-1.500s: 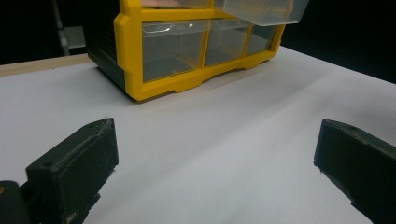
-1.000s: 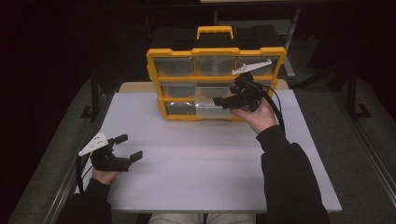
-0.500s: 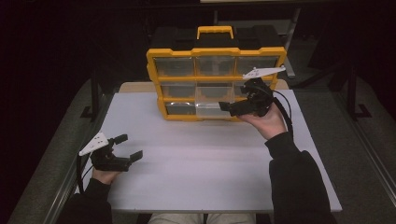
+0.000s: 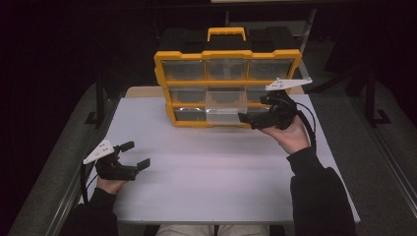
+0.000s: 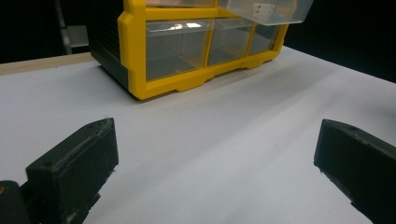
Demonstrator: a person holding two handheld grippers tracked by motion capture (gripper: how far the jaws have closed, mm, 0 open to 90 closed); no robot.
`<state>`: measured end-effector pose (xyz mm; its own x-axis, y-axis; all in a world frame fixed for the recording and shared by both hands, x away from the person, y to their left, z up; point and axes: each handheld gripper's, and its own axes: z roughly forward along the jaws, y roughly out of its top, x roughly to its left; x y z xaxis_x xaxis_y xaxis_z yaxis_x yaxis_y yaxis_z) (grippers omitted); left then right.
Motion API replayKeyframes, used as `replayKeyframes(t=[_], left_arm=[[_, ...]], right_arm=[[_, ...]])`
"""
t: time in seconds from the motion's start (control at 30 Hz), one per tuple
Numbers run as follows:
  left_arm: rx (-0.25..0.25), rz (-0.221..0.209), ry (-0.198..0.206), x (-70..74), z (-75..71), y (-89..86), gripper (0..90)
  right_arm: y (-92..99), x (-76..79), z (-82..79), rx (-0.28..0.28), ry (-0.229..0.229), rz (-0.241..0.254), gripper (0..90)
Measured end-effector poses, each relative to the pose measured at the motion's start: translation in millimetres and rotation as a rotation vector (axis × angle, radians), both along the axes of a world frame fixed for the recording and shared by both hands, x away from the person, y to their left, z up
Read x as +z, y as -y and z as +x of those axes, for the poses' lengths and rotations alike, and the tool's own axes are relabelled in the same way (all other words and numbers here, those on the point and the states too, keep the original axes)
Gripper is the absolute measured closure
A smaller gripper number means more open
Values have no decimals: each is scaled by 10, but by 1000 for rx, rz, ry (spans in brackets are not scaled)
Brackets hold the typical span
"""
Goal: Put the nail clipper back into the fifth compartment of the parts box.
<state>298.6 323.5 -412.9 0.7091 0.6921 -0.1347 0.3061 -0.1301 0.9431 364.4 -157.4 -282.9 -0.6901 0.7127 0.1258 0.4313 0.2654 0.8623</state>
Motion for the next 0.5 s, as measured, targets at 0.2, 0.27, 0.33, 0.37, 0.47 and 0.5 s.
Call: replayKeyframes(t=[0.2,0.27,0.33,0.37,0.47,0.5], left_arm=[[1,2,0,2,-1,-1,0],[2,-1,0,2,-2,1,0],[1,1,0,2,-2,0,0],[1,-1,0,2,-2,1,0],[1,-3,2,3,-4,2,0],[2,-4,1,4,-5,2,0]], right_arm=[[45,-84,-74,11,-3,14,0],[62,-123,-105,15,2,14,0],[82,-161,-132,15,2,16,0],[97,-179,-146,15,1,17,0],[147,-234,-171,16,0,26,0],[161,-252,-179,14,2,26,0]])
